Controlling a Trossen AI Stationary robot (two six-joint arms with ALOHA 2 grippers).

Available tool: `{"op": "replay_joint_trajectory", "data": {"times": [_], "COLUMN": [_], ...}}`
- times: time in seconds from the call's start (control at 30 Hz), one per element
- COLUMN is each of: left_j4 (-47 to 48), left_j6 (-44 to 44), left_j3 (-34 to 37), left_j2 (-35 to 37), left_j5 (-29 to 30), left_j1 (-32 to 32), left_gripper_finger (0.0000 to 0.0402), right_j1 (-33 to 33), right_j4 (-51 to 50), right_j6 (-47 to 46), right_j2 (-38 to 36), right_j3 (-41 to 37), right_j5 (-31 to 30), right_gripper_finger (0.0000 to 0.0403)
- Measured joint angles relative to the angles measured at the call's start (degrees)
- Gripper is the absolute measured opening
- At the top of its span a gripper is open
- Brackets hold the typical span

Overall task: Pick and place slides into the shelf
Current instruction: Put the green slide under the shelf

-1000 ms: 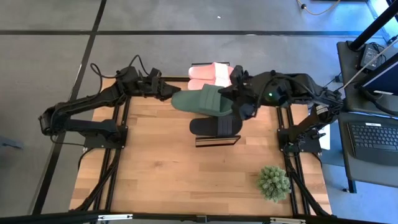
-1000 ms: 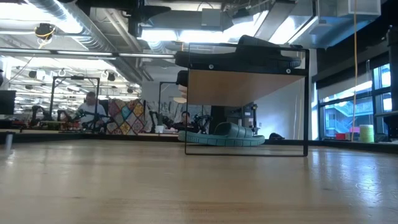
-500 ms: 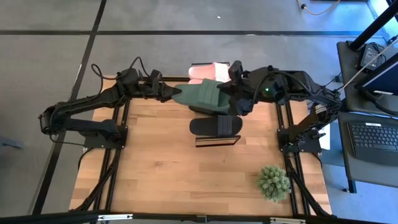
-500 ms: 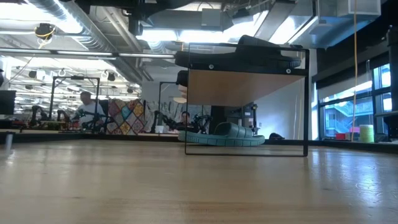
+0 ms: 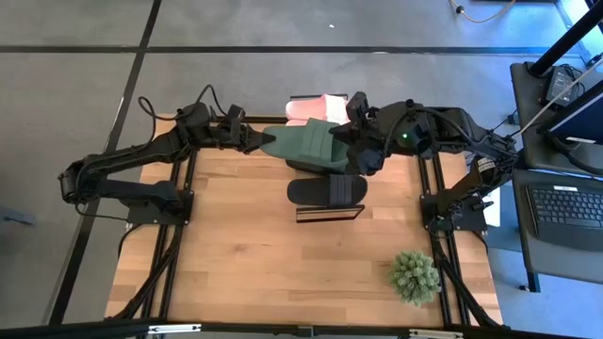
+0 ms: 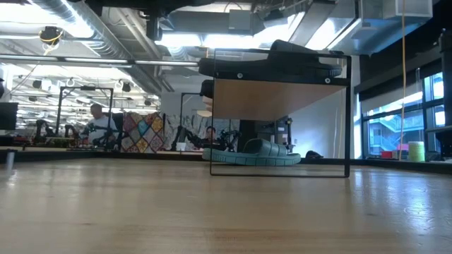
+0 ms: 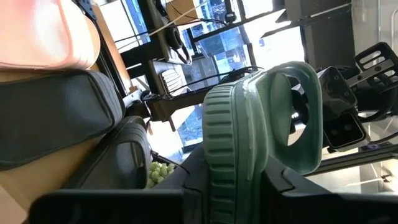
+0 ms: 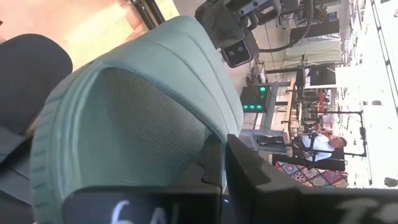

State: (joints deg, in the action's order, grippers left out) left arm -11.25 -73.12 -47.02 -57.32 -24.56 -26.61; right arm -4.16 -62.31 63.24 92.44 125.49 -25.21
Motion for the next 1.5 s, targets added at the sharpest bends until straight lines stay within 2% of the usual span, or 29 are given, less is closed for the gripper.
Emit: {"op": "replay_joint_trajectory", "data": {"times": [0.17, 0.3, 0.5, 0.67, 0.83, 0.9, 1.0, 1.2, 1.5], "left_j4": [0.00, 0.01, 0.01, 0.02, 0.45, 0.69, -0.88, -3.12, 9.01], "left_j6": [0.15, 0.32, 1.32, 2.17, 4.05, 5.51, 6.68, 9.17, 23.55], "left_j3": [0.00, 0.00, 0.01, 0.01, 0.04, 0.04, 0.04, 0.04, 0.04], "left_j2": [0.00, 0.00, 0.00, 0.00, -0.01, -0.07, -0.04, 2.40, 9.88], "left_j5": [-0.48, -0.46, -0.22, -1.26, -2.00, -2.02, -1.57, -2.59, 3.40], "left_j1": [0.00, -0.06, -0.95, -2.51, -5.20, -6.72, -9.65, -17.77, -26.96], "left_gripper_finger": [0.0059, 0.0059, 0.0057, 0.0057, 0.0057, 0.0057, 0.0057, 0.0057, 0.0057], "right_j1": [0.00, 0.00, 0.03, 0.02, 0.05, 0.20, 0.32, 0.73, 0.70], "right_j4": [-0.07, -0.31, -1.44, -0.81, 0.47, 0.40, -0.08, -1.41, -7.26], "right_j6": [-0.71, -5.22, -7.72, -11.56, -14.32, -14.82, -16.94, -21.23, -27.16], "right_j2": [-0.01, -0.02, -0.02, -0.35, -1.26, -1.75, -2.53, -4.39, -4.95], "right_j3": [0.00, 0.00, 0.02, 0.02, 0.07, 0.11, 0.11, 0.09, 0.05], "right_j5": [0.02, -0.22, -5.11, -6.29, -18.96, -21.05, -21.00, -20.95, -19.69], "right_gripper_finger": [0.0028, 0.0049, 0.0077, 0.0142, 0.0219, 0.0244, 0.0269, 0.0284, 0.0281]}}
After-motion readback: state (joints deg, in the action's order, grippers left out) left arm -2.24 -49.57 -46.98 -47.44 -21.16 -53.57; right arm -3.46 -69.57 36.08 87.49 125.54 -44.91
